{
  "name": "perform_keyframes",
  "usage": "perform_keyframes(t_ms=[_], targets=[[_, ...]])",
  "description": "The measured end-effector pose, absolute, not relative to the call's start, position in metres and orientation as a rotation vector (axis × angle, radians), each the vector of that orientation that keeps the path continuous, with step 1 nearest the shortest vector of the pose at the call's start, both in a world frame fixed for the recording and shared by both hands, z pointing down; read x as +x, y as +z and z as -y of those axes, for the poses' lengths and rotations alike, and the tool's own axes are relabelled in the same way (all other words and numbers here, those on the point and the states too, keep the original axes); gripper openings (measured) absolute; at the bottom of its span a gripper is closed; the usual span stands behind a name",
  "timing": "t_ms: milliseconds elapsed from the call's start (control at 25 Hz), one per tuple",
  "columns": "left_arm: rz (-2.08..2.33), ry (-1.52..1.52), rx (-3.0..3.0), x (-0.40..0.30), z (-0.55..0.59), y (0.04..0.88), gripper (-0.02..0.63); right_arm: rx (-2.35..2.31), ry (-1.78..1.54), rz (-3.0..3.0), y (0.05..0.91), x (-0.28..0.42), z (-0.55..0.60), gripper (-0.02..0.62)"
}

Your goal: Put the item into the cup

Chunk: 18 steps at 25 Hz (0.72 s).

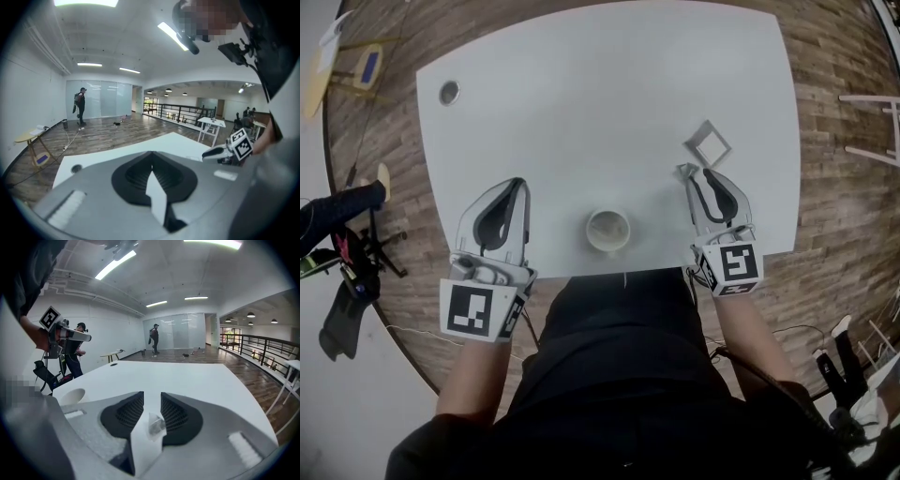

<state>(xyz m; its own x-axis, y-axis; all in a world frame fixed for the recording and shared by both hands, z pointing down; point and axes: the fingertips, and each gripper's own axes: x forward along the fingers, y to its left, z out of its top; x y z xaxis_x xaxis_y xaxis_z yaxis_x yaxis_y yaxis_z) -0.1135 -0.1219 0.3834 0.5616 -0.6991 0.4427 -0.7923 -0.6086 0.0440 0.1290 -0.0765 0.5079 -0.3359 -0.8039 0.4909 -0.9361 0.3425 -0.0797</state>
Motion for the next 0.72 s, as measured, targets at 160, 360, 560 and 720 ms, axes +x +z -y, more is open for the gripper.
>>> perform_keyframes(t_ms=[160, 360, 560, 720], targets=[[1.232, 0.586, 2.554, -0.113, 0.122, 0.387, -0.002, 1.529, 0.52, 2.233, 0.515, 0.13, 0.076, 0.12], [1.23, 0.583, 2.533, -0.115, 0.13, 0.39, -0.002, 1.527, 0.536, 2.222, 0.522, 0.129, 0.079, 0.12], [1.233, 0.583, 2.525, -0.115, 0.133, 0.388, -0.002, 1.519, 0.545, 2.213, 0.527, 0.128, 0.078, 0.121], [1.225, 0.604, 2.503, -0.116, 0.132, 0.399, -0.002, 1.513, 0.555, 2.206, 0.534, 0.129, 0.077, 0.126]])
